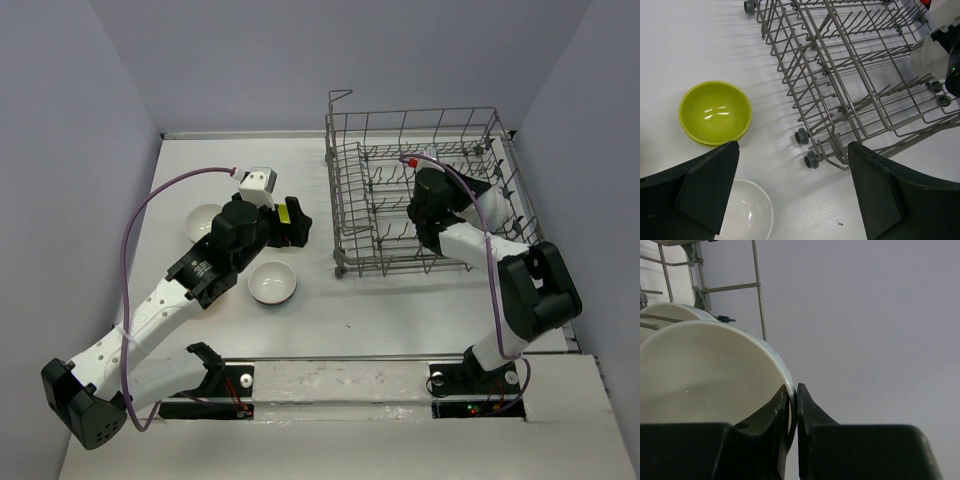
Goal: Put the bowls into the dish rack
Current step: Insert the bowl into the dish rack.
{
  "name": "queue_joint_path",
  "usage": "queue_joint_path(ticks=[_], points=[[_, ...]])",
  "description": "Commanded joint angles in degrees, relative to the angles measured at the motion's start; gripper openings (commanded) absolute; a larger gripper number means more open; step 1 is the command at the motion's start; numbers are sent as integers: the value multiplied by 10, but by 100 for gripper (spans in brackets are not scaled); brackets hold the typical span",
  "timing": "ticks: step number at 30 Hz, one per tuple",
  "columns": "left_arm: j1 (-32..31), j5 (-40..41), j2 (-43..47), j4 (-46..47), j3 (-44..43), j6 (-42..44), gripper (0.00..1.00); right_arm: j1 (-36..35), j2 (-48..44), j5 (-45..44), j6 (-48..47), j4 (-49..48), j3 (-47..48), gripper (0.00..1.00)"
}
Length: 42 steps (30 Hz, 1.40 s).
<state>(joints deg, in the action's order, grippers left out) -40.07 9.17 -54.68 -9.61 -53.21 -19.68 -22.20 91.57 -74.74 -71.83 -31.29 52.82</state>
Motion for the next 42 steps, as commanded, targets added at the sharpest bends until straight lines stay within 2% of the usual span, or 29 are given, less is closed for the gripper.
queue_joint_path(ticks=[1,12,25,35,42], points=[[-2,5,1,23,0,10,99,3,8,-15,-30,-44,-3,1],[-4,4,1,24,2,10,99,3,26,-17,-50,-83,-6,1],[-5,4,0,24,2,10,99,3,43,-20,-50,-99,5,8],[-8,7,-1,24,0,11,99,-2,58,-23,-46,-107,17,24],[-8,7,-2,24,0,11,99,-2,63,-23,-46,-111,22,27]])
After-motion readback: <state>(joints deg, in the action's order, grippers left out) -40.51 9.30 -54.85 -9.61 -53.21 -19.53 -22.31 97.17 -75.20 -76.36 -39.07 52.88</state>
